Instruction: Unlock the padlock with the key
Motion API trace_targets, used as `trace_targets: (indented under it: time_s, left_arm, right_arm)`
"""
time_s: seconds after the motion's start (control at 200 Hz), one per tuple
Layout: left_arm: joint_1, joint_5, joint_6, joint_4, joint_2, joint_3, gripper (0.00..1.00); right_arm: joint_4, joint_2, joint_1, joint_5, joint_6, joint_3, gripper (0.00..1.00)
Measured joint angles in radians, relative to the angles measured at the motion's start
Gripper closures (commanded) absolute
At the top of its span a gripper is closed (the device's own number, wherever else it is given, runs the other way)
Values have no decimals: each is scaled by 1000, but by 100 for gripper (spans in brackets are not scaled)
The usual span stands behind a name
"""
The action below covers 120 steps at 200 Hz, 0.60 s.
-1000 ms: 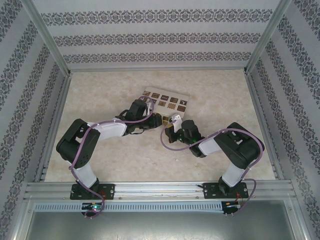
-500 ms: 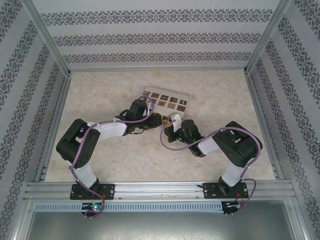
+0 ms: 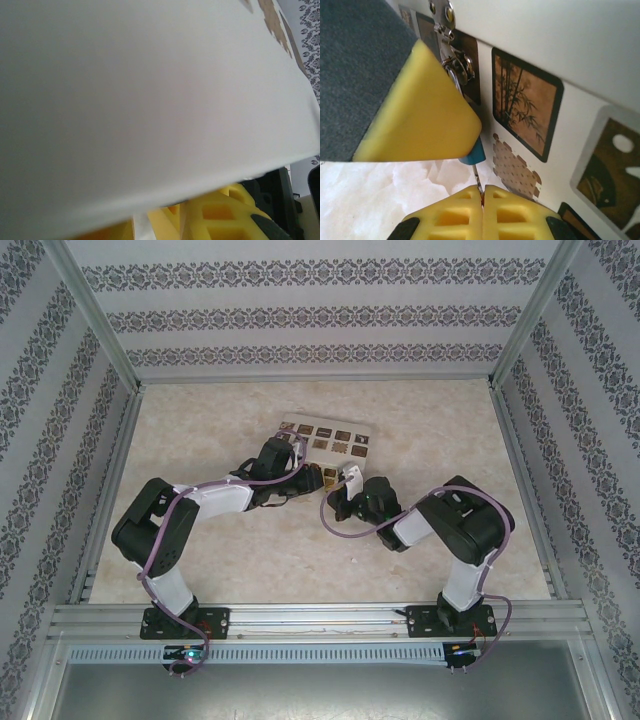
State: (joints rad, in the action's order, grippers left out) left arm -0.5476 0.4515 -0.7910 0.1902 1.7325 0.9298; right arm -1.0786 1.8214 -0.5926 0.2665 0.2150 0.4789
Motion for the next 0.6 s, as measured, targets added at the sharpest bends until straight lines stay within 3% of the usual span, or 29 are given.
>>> trace_targets:
  time_s: [0.6]
  left_arm:
    - [9,-19,0,5,0,13,76]
  right_arm:
    - [-6,29,27,72,25,55,100]
